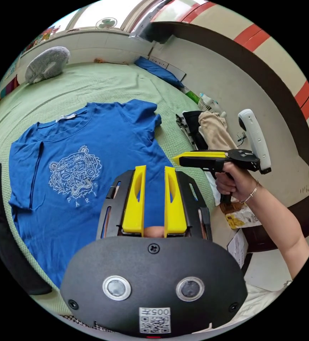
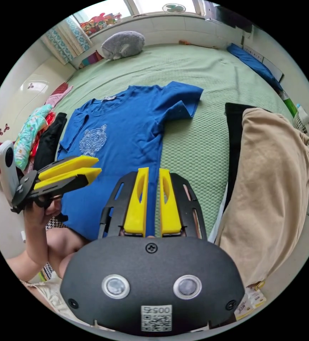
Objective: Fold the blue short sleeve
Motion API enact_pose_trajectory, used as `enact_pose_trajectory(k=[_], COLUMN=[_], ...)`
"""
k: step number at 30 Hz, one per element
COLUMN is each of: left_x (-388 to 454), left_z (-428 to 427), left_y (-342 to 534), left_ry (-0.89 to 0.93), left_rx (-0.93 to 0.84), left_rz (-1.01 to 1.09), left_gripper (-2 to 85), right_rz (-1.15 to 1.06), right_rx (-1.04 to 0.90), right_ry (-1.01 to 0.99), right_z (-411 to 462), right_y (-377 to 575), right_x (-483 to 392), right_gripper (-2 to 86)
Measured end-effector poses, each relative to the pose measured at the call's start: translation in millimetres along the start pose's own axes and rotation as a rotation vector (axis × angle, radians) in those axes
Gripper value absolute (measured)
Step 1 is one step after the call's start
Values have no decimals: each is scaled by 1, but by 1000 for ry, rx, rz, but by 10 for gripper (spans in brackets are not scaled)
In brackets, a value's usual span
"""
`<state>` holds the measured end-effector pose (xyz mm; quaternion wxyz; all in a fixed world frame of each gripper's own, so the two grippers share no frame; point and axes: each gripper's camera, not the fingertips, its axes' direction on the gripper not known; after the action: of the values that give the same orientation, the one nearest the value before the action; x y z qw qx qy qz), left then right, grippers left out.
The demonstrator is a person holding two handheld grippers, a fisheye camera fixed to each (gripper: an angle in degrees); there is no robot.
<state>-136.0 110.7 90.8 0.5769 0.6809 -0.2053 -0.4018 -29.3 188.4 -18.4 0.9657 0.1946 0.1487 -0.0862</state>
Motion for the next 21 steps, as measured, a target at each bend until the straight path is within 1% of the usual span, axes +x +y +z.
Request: enact_pose_trajectory(k=[4,7,14,21], left_x=[10,15,18,35], left_z=[30,44,51,68], left_y=[-8,-12,-17,-17], left_ry=[-47,-44,3,36], left_rx=[-61,-102,-41,-39], left_rz=[25,34,1,11], left_gripper=[87,84,83,83], right_rz=[-17,-34,-43,42], right_rx=[9,20,30,80], right_ry=[40,70,34,81], right_z=[14,21,13,-13], right_y=[-9,-14,-10,-6], right_x=[-10,-19,-13,5], right_gripper=[60,62,62,62])
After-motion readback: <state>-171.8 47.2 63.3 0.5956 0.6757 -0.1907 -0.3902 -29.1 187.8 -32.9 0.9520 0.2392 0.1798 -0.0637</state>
